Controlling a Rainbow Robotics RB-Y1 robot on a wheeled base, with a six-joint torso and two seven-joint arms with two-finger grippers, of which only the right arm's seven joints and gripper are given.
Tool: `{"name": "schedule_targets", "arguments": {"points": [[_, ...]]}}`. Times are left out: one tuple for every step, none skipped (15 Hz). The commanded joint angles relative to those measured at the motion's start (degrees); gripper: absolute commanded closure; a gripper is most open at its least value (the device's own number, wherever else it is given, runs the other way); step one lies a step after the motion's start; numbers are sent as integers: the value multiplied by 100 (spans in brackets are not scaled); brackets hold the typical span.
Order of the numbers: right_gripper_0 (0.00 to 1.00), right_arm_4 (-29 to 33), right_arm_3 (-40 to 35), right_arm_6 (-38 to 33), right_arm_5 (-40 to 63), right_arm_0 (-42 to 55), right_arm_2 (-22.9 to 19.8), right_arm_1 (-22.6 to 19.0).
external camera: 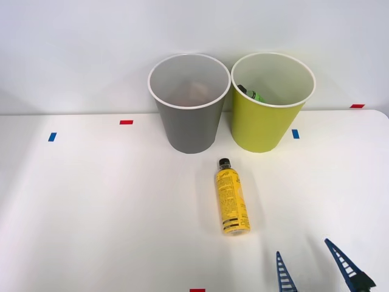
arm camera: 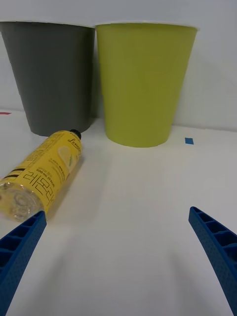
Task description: Put cans in the gray bin, plastic bottles in the light green bin
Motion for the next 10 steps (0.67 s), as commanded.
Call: {"name": "schedule_targets", "arguments": {"points": [[0, -167, -1200, -156, 1510, -12, 68, -313], [0, -352, -1630, -174, 2090, 23, 59, -401], [0, -510, -1877, -174, 2424, -12, 59, -453], [0, -633, -2017, -174, 2652, -74, 68, -497], [0, -800, -2052, -174, 2828, -223, 86, -541], [0, -967, -2052, -174, 3030, -372, 121, -568], [0, -1072, -2052, -174, 3223, -504, 129, -585], [0, -1108, -2052, -174, 3417, -645, 156, -576], [0, -1134, -2052, -209, 3733, -838, 156, -541], [0, -1160, -2061, -235, 3988, -996, 156, -497]]}}
